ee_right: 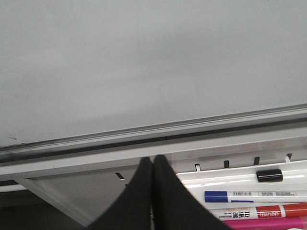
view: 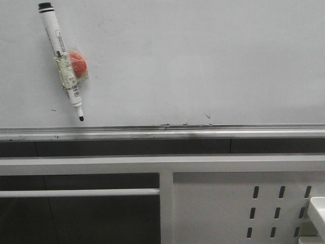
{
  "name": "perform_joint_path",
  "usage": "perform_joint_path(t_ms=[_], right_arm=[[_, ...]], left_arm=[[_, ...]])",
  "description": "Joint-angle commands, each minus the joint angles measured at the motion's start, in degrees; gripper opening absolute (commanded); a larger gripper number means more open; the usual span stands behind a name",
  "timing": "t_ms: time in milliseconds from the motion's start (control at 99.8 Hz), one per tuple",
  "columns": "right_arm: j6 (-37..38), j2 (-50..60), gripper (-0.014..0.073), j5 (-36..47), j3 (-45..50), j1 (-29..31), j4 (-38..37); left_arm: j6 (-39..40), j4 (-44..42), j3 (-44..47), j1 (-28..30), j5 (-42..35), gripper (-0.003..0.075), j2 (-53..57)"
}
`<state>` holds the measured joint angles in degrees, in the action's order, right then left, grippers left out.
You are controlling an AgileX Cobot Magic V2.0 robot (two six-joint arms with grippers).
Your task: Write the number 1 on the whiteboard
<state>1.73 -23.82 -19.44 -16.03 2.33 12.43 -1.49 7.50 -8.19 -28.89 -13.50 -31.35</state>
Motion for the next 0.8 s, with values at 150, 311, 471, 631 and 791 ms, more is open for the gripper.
perform_joint_path(t_ms=[150, 311, 471, 631, 791], right_arm=[[-0.6, -0.7, -0.0069, 4.6, -1.5, -0.1, 0.2], [-0.6, -0.7, -0.0069, 4.5, -1.5, -0.1, 0.2], [-0.6, -0.7, -0.0069, 4.3, -1.5, -0.1, 0.2], [-0.6, -0.7, -0.0069, 4.3, -1.5, -0.1, 0.2], [-0.6, -0.7, -0.0069, 4.3, -1.5, -0.1, 0.2]], left_arm=[[3.5, 1.5, -0.6, -7.2, -18.7, 0.0483, -15.5], [3.7, 1.5, -0.6, -10.5, -33.8, 0.048, -29.1], [3.9, 1.5, -0.6, -12.8, -48.2, 0.0472, -41.2], [5.6, 2.6, -0.6, -16.0, -61.9, 0.0472, -50.5], [10.1, 6.5, -1.8, -16.6, -64.5, 0.0472, -55.8]])
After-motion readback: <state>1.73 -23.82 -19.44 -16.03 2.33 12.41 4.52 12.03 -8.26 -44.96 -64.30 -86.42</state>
